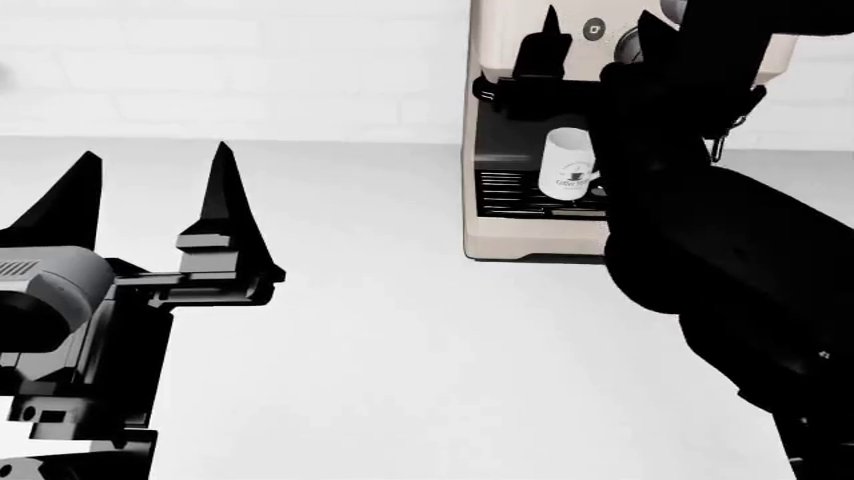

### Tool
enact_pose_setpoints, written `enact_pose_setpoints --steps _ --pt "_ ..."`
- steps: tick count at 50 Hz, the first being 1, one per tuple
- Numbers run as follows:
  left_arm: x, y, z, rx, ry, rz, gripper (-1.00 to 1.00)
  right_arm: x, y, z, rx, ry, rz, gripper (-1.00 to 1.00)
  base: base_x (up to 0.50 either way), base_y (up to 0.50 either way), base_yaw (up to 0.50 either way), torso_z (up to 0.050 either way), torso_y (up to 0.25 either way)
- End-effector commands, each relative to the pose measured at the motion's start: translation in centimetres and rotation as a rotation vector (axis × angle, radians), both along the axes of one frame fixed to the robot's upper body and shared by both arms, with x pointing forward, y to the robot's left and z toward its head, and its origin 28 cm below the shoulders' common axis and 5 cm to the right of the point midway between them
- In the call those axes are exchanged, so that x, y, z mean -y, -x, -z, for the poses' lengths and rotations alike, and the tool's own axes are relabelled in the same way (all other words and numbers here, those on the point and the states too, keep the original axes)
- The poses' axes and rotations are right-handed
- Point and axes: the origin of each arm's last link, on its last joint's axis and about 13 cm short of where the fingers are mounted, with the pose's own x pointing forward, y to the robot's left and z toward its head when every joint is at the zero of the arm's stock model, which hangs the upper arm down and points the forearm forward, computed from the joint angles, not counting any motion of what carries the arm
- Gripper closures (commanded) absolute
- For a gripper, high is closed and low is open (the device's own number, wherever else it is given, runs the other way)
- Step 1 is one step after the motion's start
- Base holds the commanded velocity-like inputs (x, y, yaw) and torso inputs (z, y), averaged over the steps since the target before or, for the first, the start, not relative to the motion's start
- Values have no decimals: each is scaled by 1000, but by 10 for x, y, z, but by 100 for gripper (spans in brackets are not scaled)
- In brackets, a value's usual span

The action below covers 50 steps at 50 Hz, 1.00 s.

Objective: Pick the mug from the cabinet, place it under the coffee machine dispenser, and press the start button.

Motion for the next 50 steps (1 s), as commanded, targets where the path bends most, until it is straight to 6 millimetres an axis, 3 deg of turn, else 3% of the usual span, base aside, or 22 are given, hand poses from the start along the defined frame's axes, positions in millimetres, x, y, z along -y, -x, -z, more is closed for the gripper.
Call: enact_pose_setpoints --steps 1,13,22,32,50 --pt "0 0 0 1 0 -1 -100 -1 20 -2 44 5 -28 -100 0 0 0 0 0" --pt "-1 1 -4 10 17 -18 -100 10 68 19 78 37 -55 -100 0 0 0 0 0" --pt "-4 11 -17 68 42 -41 -100 21 109 43 130 43 -75 -100 0 0 0 0 0" --pt "-2 23 -26 120 32 -30 -100 27 137 50 196 39 -99 -100 0 0 0 0 0" --pt "-7 45 -32 196 52 -22 -100 40 170 51 326 8 -91 -100 0 0 0 0 0"
